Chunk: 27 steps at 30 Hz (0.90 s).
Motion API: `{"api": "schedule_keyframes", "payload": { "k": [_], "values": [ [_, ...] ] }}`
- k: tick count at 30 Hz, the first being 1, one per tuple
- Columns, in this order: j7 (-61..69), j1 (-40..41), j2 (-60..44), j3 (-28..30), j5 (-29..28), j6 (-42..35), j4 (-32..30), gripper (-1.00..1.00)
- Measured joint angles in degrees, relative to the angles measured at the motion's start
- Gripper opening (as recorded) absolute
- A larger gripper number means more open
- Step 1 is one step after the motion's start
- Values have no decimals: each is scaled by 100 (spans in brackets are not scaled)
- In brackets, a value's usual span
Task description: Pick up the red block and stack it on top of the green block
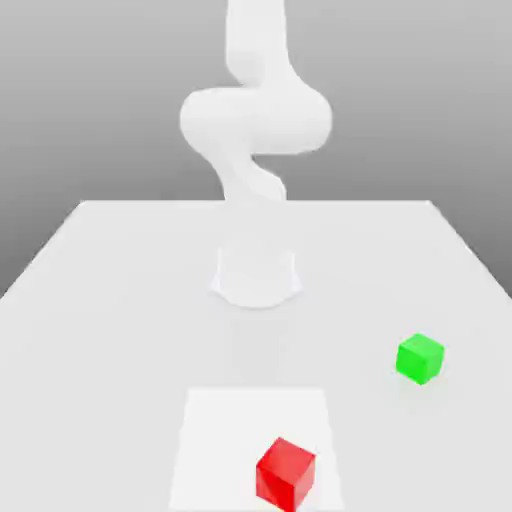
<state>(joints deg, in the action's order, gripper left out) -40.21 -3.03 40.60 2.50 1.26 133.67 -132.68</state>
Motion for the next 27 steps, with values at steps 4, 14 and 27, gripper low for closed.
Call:
{"api": "schedule_keyframes", "payload": {
  "k": [4,14,27],
  "values": [
    [955,-454,-868,374,243,310,-149,0],
    [3271,-1202,-2968,909,860,1047,-503,0],
    [5242,-1279,-5495,819,562,2238,-900,0]
  ]
}}
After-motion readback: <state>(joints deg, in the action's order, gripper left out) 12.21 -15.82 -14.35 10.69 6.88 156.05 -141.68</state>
